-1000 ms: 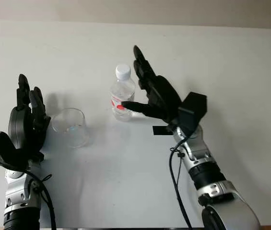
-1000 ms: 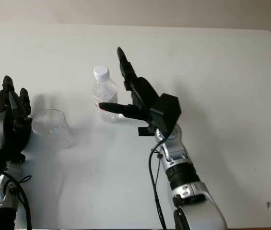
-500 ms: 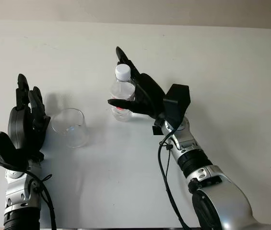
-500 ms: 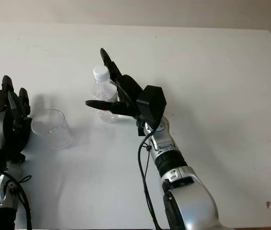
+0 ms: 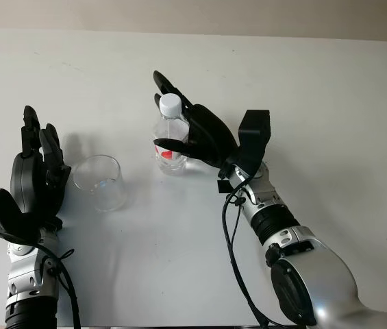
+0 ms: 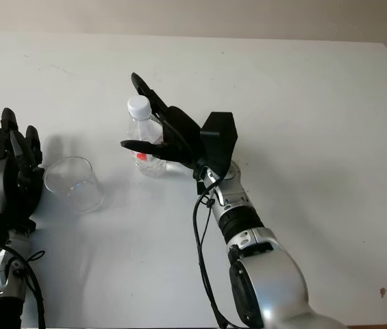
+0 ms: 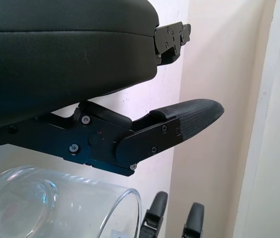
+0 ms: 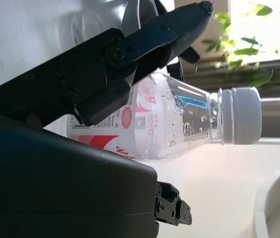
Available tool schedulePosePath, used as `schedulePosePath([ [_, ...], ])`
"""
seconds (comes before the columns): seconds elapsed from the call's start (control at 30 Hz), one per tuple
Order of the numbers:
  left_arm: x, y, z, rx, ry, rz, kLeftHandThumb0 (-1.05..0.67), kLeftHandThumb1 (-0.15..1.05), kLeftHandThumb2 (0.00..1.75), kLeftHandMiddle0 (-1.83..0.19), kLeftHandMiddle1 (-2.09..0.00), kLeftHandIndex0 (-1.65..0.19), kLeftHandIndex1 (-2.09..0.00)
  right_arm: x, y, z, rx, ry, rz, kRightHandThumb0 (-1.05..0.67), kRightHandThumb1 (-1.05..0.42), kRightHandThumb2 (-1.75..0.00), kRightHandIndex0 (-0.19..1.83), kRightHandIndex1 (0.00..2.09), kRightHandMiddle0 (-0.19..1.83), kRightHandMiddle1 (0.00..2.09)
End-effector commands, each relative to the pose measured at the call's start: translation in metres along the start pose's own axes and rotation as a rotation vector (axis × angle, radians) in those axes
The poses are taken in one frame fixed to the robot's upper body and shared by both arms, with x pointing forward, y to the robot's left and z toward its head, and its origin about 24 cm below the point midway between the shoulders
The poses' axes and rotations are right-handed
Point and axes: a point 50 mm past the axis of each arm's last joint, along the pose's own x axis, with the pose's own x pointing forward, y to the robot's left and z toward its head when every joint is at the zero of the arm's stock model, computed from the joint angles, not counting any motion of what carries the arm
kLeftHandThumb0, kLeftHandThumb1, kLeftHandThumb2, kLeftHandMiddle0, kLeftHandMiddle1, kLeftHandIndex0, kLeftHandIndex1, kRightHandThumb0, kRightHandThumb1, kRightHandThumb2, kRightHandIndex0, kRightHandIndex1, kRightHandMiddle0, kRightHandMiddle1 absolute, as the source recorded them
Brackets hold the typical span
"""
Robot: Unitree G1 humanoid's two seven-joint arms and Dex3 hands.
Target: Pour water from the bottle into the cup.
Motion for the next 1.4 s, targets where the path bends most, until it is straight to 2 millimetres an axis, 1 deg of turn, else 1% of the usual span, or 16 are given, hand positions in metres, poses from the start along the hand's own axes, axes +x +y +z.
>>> schedulePosePath([
  [0.0,-0.002,0.001,-0.004,-0.013,0.015,0.012,-0.70,1.05,0.75,0.14,-0.06,0.19,-0.03,0.005,-0.002,0.008,0.002,0.000,0.026,-0.73,-0.78,-0.04,-0.19,0.00,-0.04,0.09],
  [0.03,-0.002,0.001,-0.004,-0.013,0.015,0.015,-0.70,1.05,0.75,0.14,-0.06,0.18,-0.03,0.005,-0.003,0.009,-0.007,0.013,0.031,-0.69,-0.77,-0.04,-0.14,0.03,0.04,0.13],
  [0.07,-0.002,0.001,-0.004,-0.013,0.015,0.017,-0.70,1.05,0.74,0.13,-0.06,0.18,-0.03,0.006,-0.004,0.010,-0.016,0.022,0.032,-0.63,-0.75,-0.05,0.01,0.23,0.02,0.54],
  [0.1,-0.002,0.001,-0.004,-0.014,0.016,0.018,-0.71,1.05,0.74,0.13,-0.06,0.18,-0.03,0.006,-0.004,0.011,-0.026,0.035,0.039,-0.56,-0.74,-0.05,0.01,0.62,-0.09,1.02],
  [0.13,-0.003,0.001,-0.004,-0.014,0.016,0.019,-0.71,1.05,0.74,0.13,-0.06,0.18,-0.03,0.007,-0.004,0.011,-0.041,0.044,0.047,-0.51,-0.73,-0.05,0.01,0.91,-0.10,1.25],
  [0.17,-0.003,0.001,-0.004,-0.013,0.017,0.018,-0.71,1.05,0.74,0.14,-0.06,0.18,-0.03,0.008,-0.004,0.012,-0.058,0.055,0.057,-0.48,-0.72,-0.05,0.04,1.10,-0.06,1.38],
  [0.2,-0.003,0.001,-0.004,-0.012,0.017,0.018,-0.71,1.05,0.74,0.14,-0.05,0.19,-0.03,0.008,-0.003,0.012,-0.069,0.062,0.064,-0.46,-0.72,-0.05,0.11,1.26,-0.01,1.48],
  [0.3,-0.002,0.002,-0.003,-0.015,0.010,0.013,-0.71,1.05,0.75,0.14,-0.05,0.19,-0.02,0.010,-0.001,0.014,-0.154,0.107,0.121,-0.41,-0.72,-0.05,0.28,1.49,0.14,1.57],
  [0.43,-0.002,0.002,-0.003,-0.021,0.011,0.017,-0.70,1.05,0.75,0.13,-0.06,0.18,-0.03,0.009,0.001,0.013,-0.285,0.153,0.180,-0.41,-0.74,-0.06,0.46,1.59,0.31,1.64],
  [0.53,-0.002,0.002,-0.004,-0.022,0.008,0.014,-0.70,1.05,0.74,0.13,-0.06,0.18,-0.03,0.008,0.005,0.011,-0.381,0.171,0.218,-0.40,-0.78,-0.06,0.54,1.98,0.49,2.00],
  [0.57,-0.002,0.001,-0.004,-0.023,0.008,0.016,-0.70,1.05,0.74,0.13,-0.06,0.19,-0.03,0.008,0.006,0.010,-0.409,0.173,0.225,-0.38,-0.80,-0.06,0.61,2.03,0.55,2.05],
  [0.67,-0.003,0.001,-0.003,-0.017,0.010,0.007,-0.70,1.05,0.76,0.14,-0.05,0.19,-0.01,0.007,0.010,0.009,-0.489,0.162,0.232,-0.31,-0.89,-0.07,0.99,2.09,0.87,2.09],
  [0.87,-0.003,0.001,-0.004,-0.022,0.011,0.022,-0.69,1.05,0.75,0.14,-0.06,0.18,-0.02,0.003,0.019,0.005,-0.545,0.075,0.208,-0.26,-1.03,-0.06,1.37,2.09,1.36,2.09],
  [1.07,-0.004,0.002,-0.004,-0.024,0.010,0.020,-0.69,1.05,0.74,0.14,-0.05,0.18,-0.02,0.001,0.018,0.001,-0.574,0.025,0.098,-0.36,-1.03,-0.06,1.53,2.09,1.49,2.09],
  [1.2,-0.004,0.003,-0.004,-0.013,0.013,0.021,-0.69,1.05,0.75,0.14,-0.05,0.18,-0.03,0.000,0.015,0.002,-0.524,-0.009,0.037,-0.18,-1.05,-0.16,1.64,2.09,1.61,2.09],
  [1.37,-0.003,0.002,-0.005,-0.014,0.018,0.017,-0.70,1.05,0.74,0.15,-0.05,0.19,-0.03,0.000,0.007,0.010,-0.500,-0.049,-0.053,-0.19,-1.05,-0.16,1.62,2.09,1.63,2.09],
])
